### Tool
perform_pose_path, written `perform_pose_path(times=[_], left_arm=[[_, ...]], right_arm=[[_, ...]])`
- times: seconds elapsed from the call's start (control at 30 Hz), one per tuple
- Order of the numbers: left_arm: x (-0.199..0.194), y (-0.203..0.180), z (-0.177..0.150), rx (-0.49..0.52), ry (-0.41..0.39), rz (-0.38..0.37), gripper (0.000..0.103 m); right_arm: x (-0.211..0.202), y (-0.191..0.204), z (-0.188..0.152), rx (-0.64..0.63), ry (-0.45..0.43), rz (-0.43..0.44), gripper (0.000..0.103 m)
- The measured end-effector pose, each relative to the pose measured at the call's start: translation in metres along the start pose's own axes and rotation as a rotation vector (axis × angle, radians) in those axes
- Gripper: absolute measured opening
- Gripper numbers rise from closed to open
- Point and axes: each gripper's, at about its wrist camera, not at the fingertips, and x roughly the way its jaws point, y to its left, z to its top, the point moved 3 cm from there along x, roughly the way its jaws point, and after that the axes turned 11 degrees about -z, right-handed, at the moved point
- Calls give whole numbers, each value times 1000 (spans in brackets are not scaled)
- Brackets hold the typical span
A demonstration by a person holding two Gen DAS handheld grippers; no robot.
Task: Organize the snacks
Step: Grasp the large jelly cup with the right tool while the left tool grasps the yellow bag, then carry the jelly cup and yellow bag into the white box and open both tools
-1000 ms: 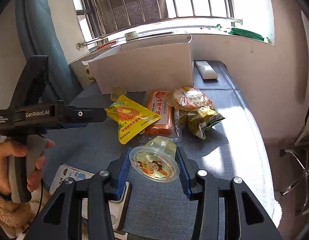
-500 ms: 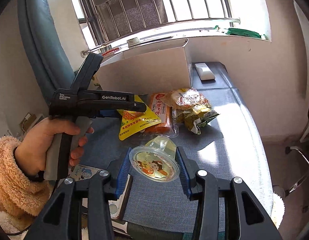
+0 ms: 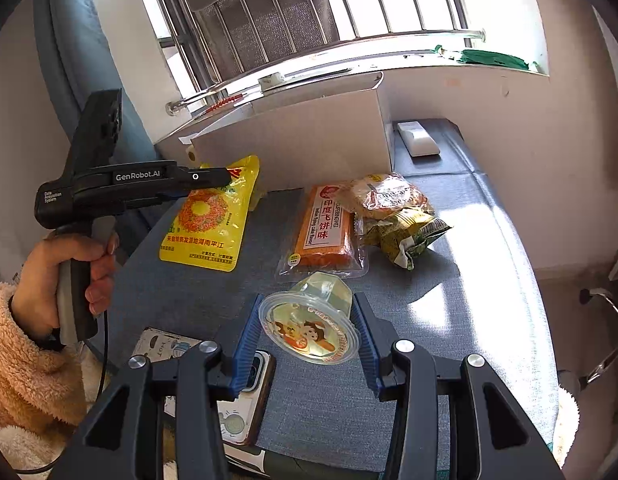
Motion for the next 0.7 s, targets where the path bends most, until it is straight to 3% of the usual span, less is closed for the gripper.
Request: perform_pose_path(times=[0.17, 0.37, 0.53, 0.7], left_arm=[[-54, 6, 30, 13, -141, -8, 38], [-81, 34, 88, -5, -256, 5, 38], [-60, 60, 150, -20, -266, 21, 38], [-24, 76, 191, 2, -237, 49, 38]], right_arm=[[6, 13, 29, -36, -24, 39, 48], [19, 26, 111, -70, -97, 68, 48], [52, 32, 194, -42, -129, 45, 49], [100, 36, 249, -35, -95, 6, 49]])
